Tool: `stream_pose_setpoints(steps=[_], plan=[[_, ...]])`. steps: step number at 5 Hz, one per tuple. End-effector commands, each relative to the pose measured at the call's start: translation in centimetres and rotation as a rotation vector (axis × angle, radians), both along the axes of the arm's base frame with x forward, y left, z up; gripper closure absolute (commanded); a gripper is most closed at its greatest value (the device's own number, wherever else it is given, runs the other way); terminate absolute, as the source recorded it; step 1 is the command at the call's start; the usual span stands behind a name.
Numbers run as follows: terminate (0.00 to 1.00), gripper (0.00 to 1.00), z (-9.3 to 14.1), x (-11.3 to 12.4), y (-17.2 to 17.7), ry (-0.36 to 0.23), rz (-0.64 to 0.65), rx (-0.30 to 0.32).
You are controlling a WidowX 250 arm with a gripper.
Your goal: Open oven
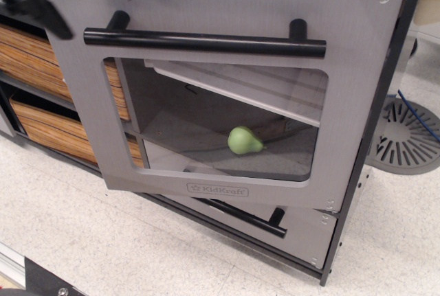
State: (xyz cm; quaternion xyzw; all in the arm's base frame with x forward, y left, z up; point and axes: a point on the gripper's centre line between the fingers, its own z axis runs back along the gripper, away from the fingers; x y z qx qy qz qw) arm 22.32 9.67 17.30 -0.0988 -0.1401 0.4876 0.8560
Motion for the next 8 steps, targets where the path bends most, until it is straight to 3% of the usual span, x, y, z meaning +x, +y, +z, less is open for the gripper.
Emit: stream_pose_setpoints(steps=[1,2,3,4,6,8], plan=[[0.00,0.00,-3.8,-3.0,5.3,0.117,-0.152,0.201],[0.00,0.00,-5.2,-3.3,8.6,0.106,-0.227,0.244],[0.00,0.00,-5.5,-3.2,11.7,0.129,-0.228,0.225],[0.00,0.00,-5.8,-3.4,14.3,0.207,-0.230,0.239],[0.00,0.00,-5.4,-0.5,17.5,0.184,-0.030,0.290],[0.00,0.00,-4.9,1.7,13.7,0.191,-0.027,0.205]])
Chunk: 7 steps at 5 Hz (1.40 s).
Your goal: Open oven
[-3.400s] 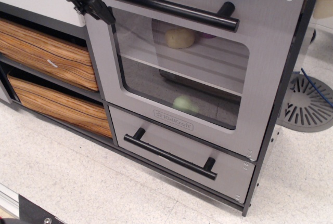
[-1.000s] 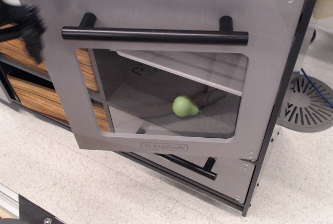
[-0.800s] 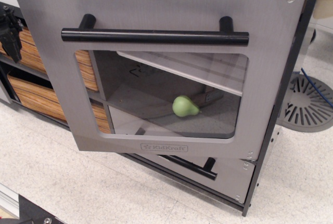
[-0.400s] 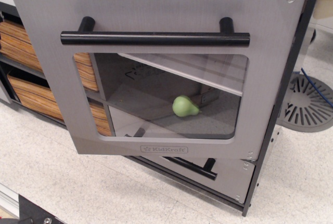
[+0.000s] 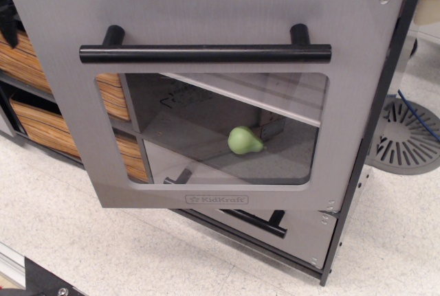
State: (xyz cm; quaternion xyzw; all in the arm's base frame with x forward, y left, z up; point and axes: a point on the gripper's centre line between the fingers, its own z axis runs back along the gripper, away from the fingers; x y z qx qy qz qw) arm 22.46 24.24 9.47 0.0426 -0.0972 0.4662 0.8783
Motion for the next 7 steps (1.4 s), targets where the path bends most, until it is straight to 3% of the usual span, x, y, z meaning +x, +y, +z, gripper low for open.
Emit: stream_pose_setpoints(steps=[1,3,4,5,6,7], plan=[[0.00,0.00,3.3,0.2,-3.8,0.008,-0.158,-0.013],[0.00,0.00,3.0,-4.4,-5.4,0.037,-0.351,-0.011],[0.00,0.00,3.2,-5.5,-8.1,0.045,-0.357,-0.061],[0.00,0.00,2.7,-7.4,-12.9,0.056,-0.389,-0.125],[0.00,0.00,3.3,-7.6,-16.1,0.056,-0.413,-0.153],[0.00,0.00,3.3,-7.6,-16.1,0.056,-0.413,-0.153]])
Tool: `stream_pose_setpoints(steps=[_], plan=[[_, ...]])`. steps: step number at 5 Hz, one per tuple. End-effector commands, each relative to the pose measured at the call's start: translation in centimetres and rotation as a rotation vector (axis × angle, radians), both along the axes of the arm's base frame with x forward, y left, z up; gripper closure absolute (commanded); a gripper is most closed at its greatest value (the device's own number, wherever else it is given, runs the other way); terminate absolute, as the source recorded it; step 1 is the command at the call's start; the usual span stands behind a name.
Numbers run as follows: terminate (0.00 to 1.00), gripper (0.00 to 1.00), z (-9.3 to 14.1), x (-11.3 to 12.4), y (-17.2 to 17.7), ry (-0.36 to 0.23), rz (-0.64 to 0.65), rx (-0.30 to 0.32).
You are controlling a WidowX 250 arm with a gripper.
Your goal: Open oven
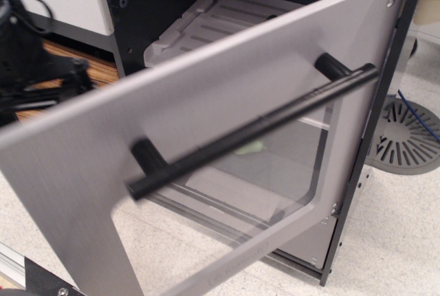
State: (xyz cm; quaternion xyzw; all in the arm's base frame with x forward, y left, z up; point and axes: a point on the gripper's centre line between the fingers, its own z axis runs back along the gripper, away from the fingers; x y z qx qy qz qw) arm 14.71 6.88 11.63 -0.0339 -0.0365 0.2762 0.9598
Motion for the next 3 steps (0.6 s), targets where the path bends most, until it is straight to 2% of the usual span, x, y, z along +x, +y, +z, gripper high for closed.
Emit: stream_pose_setpoints(steps=[1,2,3], plan=[[0.00,0.00,1.14,0.15,1.25,-0.013,0.011,0.007],[0.00,0.00,1.14,0.15,1.25,-0.013,0.011,0.007],[1.00,0.00,1.14,0.15,1.25,-0.013,0.011,0.007]])
